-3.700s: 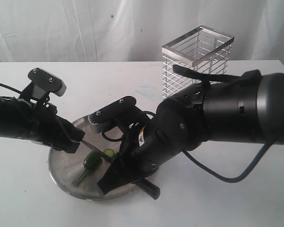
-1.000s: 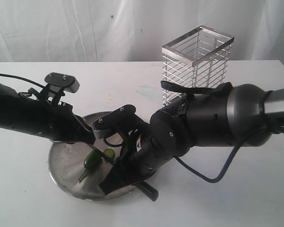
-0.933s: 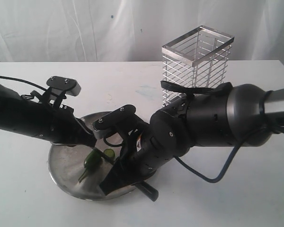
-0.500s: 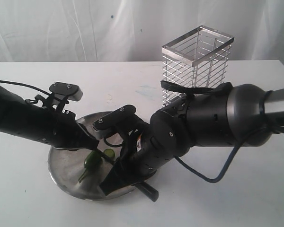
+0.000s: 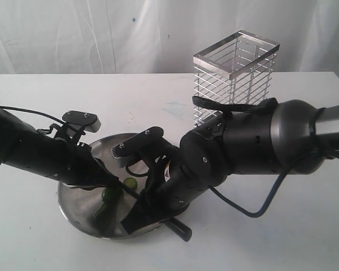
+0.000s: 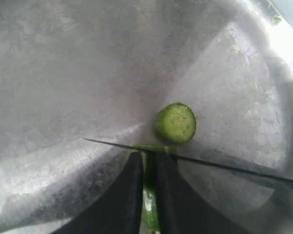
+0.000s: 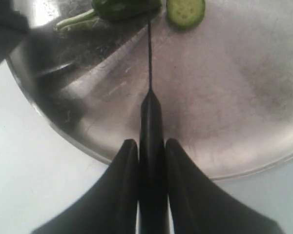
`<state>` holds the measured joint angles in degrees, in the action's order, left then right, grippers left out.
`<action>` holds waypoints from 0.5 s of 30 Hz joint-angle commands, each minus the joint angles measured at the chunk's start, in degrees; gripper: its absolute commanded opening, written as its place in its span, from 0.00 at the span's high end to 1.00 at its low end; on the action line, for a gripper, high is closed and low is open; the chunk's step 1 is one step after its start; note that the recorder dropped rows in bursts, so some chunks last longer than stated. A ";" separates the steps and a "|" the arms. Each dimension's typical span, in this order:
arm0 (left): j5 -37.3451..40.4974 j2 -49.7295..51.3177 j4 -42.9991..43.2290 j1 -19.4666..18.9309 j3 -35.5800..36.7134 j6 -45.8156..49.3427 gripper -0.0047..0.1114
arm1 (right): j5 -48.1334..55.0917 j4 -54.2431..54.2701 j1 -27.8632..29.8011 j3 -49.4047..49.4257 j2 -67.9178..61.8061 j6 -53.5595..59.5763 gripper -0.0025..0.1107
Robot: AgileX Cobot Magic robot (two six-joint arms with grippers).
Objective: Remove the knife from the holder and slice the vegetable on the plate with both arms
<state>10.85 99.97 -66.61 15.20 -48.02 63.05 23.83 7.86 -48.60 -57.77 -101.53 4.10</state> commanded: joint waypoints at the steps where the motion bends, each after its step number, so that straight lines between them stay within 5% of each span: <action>1: -2.31 -2.89 0.21 -0.07 0.61 0.30 0.82 | 0.40 -0.20 0.36 -0.41 0.01 0.58 0.95; 15: -3.44 -0.99 -0.57 -0.11 0.61 0.17 0.82 | 0.77 -0.20 0.36 -0.41 0.01 0.84 0.95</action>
<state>7.54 96.93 -66.30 15.20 -47.69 63.16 23.93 7.86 -48.60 -57.77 -101.53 4.22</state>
